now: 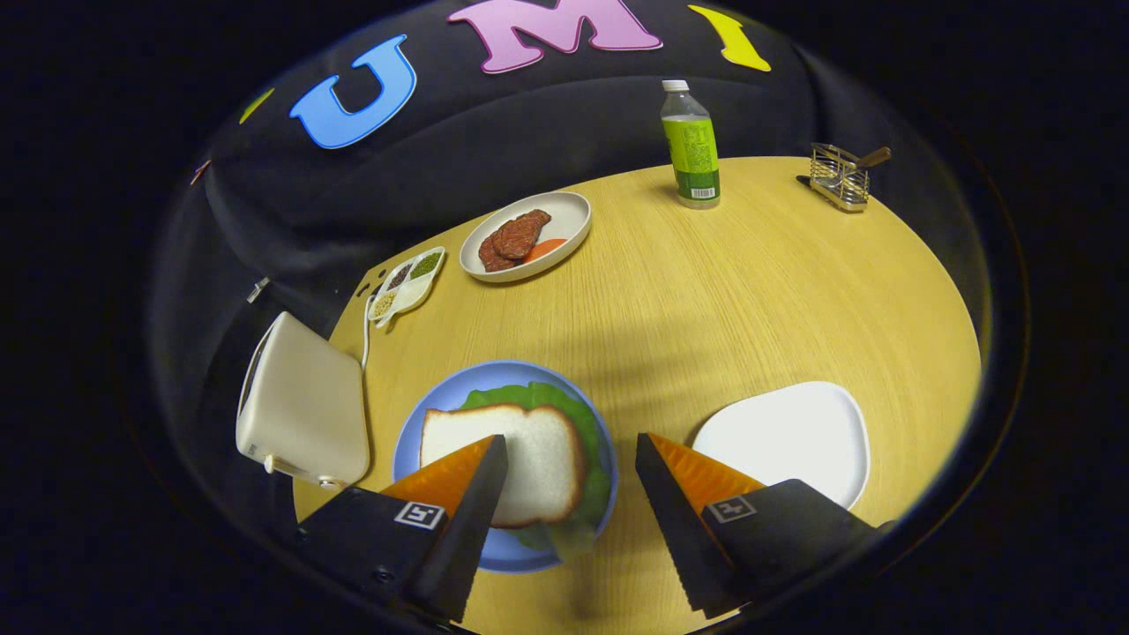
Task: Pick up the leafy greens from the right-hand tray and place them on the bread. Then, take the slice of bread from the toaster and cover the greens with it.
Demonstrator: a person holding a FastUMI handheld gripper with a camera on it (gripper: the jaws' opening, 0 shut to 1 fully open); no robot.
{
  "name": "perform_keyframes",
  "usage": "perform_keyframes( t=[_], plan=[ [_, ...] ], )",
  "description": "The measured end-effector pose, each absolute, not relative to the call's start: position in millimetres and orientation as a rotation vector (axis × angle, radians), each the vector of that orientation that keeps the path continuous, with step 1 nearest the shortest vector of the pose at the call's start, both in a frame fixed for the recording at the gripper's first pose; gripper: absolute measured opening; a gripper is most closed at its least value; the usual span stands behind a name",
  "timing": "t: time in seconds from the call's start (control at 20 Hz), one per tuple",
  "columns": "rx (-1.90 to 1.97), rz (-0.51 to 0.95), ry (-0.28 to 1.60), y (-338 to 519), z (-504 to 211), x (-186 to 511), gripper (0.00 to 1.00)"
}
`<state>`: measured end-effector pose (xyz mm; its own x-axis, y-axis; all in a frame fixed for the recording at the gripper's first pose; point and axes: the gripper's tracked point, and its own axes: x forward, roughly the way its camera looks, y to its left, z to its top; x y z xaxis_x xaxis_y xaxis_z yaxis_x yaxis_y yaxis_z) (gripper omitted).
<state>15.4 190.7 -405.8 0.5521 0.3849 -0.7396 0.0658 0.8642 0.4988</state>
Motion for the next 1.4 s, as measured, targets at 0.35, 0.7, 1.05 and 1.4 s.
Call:
perform_keyframes(
  t=[0.35,0.7,1.05,1.4],
  plan=[
    [0.468,0.121,0.951,138.6,-401.8,12.2,0.98],
    [0.368,0.106,0.783,89.2,-339.7,28.7,0.98],
    [0.220,0.181,0.509,77.4,-223.5,42.1,0.99],
    [0.156,0.237,0.335,89.3,-140.9,42.2,0.99]
  ],
)
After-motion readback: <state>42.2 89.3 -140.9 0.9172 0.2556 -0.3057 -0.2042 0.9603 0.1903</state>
